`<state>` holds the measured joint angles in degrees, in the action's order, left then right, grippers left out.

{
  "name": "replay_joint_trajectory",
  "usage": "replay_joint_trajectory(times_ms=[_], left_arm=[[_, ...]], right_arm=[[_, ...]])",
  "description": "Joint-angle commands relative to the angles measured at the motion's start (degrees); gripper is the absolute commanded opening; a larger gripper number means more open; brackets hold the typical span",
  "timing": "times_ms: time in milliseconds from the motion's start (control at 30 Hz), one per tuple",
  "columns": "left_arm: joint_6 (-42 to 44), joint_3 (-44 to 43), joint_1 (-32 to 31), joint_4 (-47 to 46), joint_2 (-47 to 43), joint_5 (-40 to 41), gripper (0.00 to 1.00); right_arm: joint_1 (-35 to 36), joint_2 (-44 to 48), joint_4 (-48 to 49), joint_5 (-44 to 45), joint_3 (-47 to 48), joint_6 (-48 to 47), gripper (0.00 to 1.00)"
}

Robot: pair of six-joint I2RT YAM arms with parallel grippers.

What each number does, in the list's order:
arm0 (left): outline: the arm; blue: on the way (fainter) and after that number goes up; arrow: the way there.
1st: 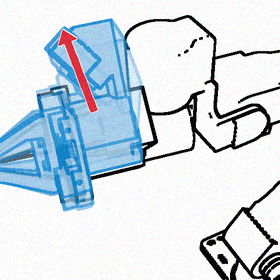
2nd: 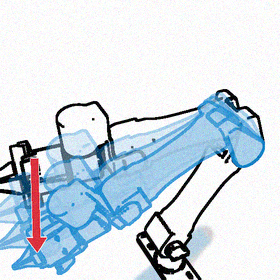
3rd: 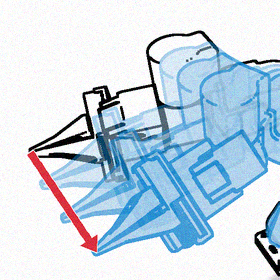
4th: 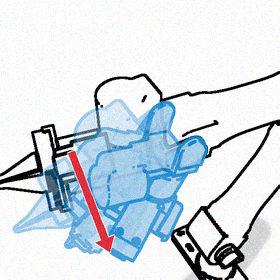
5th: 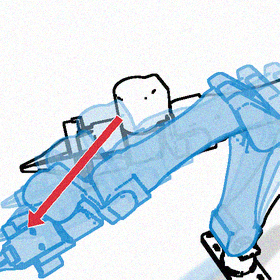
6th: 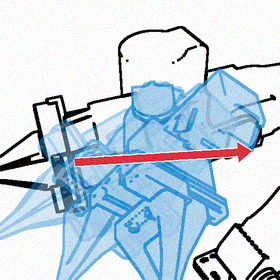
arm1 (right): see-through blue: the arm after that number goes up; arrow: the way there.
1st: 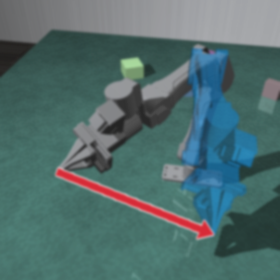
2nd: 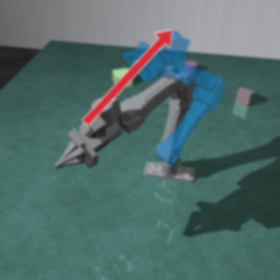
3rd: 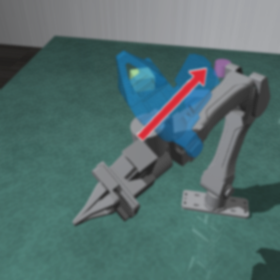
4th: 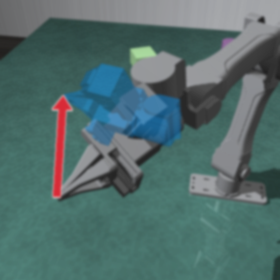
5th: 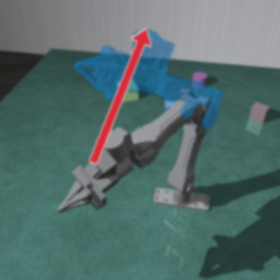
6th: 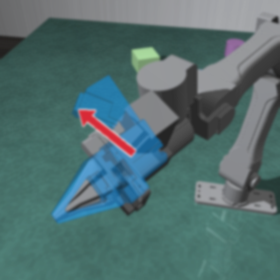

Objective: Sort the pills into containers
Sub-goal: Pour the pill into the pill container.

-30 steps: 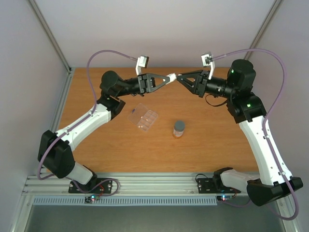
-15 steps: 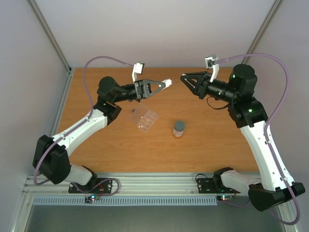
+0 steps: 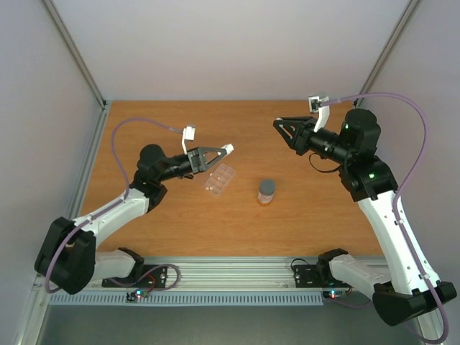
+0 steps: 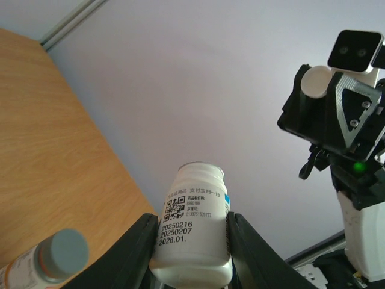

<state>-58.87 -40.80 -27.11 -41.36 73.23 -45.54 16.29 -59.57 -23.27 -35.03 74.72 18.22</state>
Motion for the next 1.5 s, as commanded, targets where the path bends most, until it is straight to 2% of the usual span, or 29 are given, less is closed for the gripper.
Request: replay_joint_trajectory(times_ms=[0, 400, 633, 1467], left_arm=[[3.8, 6.5, 1.0, -7.0, -3.8, 3.6, 0.0], [6.3, 22.8, 2.0, -12.9, -9.2, 9.7, 0.0], [7.2, 29.4, 2.4, -18.9, -7.3, 12.2, 0.0], [6.7, 31.9, 4.2, -35.3, 15.1, 12.3, 0.0]], right_arm=[[-0.1, 2.2, 2.4, 2.5, -2.5, 0.5, 0.21], [-0.1, 8.8, 7.0, 4.3, -12.2, 1.7, 0.21], [-0.1, 11.0, 8.0, 4.0, -16.2, 1.9, 0.21], [-0.1, 12.0, 13.0, 2.9, -23.3, 2.9, 0.21]])
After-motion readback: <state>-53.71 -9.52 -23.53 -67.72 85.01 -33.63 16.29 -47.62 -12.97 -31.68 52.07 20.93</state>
